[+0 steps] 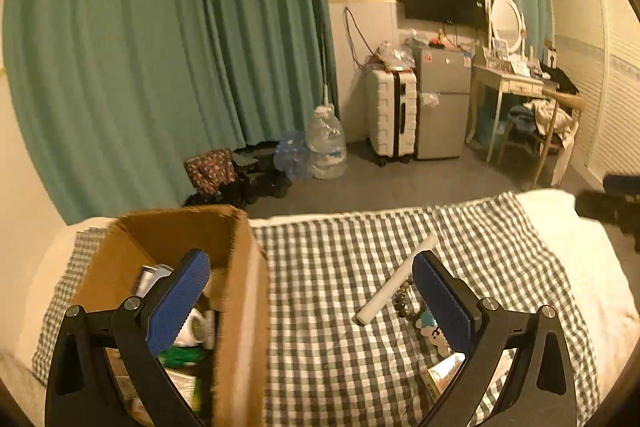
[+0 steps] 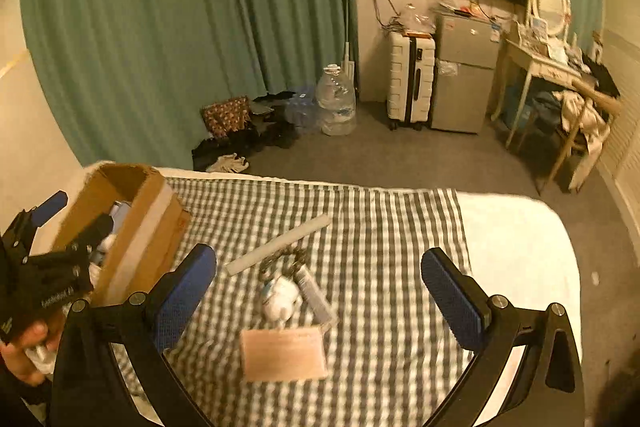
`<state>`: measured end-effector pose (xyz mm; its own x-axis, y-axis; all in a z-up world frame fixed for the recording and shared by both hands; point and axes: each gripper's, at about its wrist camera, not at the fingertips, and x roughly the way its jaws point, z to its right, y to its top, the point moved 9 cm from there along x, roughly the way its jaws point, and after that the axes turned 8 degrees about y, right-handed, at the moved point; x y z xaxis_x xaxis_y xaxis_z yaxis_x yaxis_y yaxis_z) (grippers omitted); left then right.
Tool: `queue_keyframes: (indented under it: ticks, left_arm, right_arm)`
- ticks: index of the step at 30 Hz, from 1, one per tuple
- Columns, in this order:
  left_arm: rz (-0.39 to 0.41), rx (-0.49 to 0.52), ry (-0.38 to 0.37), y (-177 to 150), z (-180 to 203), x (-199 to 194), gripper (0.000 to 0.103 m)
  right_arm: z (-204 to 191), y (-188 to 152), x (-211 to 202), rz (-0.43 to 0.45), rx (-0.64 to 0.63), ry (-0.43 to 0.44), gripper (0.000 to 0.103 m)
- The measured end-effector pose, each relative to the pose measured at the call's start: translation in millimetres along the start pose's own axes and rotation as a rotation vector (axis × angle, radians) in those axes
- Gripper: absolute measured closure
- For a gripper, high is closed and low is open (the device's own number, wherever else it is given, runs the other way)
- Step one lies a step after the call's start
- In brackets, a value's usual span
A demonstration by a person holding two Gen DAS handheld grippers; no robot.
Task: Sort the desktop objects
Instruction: 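Move both tools back over the remaining items on the bedspread, then grasp the white foam tube with the left tool while the right grasps the beaded bracelet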
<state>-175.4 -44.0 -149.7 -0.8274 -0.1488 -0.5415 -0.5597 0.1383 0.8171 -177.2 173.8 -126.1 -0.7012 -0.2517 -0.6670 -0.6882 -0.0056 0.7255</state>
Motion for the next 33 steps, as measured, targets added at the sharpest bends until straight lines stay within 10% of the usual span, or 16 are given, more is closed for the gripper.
queue_keyframes:
  ticks: [9, 17, 33]
  left_arm:
    - [-0.099, 0.116, -0.011, -41, 45, 82, 0.000]
    - [-0.168, 0.154, -0.048, -69, 66, 134, 0.000]
    - [-0.348, 0.119, -0.127, -116, 72, 180, 0.012]
  right_arm:
    - [39, -27, 95, -0.057, 0.103, -0.012, 0.001]
    - [43, -47, 162, -0.150, 0.086, 0.063, 0.033]
    - [9, -86, 237, -0.310, 0.027, 0.201, 0.059]
